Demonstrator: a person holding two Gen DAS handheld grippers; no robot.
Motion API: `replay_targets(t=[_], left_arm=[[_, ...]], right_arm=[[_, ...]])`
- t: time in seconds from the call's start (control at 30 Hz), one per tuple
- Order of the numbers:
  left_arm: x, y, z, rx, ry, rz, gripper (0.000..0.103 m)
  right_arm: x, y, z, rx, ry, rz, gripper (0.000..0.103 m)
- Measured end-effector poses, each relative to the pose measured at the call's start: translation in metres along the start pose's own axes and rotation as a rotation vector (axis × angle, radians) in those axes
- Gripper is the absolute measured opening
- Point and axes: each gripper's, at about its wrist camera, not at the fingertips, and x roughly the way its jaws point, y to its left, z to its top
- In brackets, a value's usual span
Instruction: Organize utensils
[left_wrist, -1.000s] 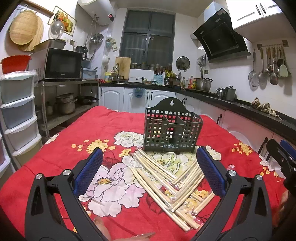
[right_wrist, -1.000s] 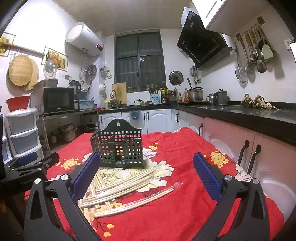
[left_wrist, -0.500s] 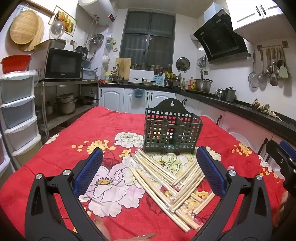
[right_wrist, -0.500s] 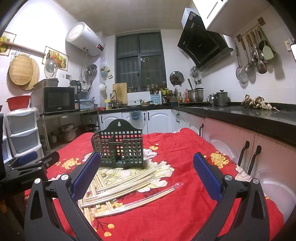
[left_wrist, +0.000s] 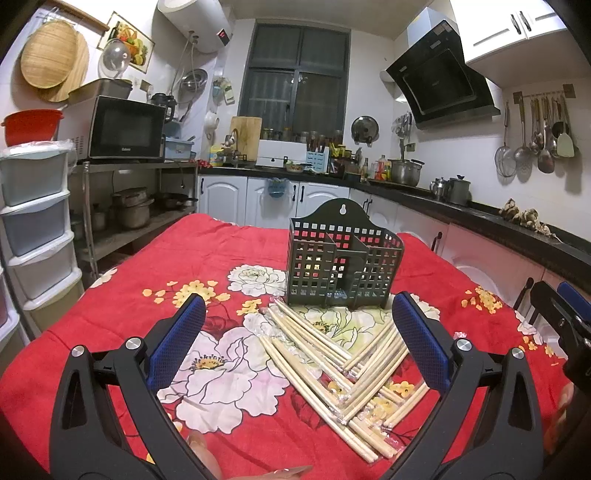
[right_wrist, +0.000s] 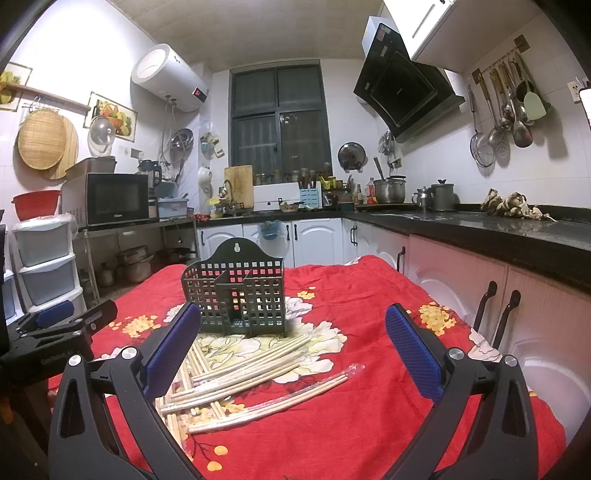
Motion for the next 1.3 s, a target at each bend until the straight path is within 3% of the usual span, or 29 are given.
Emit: replay_targets(t=[0.6,0.93,1.3], left_arm=[[0.002,-0.004,0.004,0.01,0.005,-0.012,0.094],[0.004,0.001,0.003,-0.004,0.016,-0.019,0.094],[0.009,0.02,0.012,-0.035,0.021,0.025,0.094]], right_arm=[[-0.002,0.003,0.0,-0.003,-0.006,0.001,0.097],[0.004,0.013,0.009,-0.031,0.011,0.047,0.097],[0.018,0.022,0.016,-0.048,0.035,0.106,0.097]])
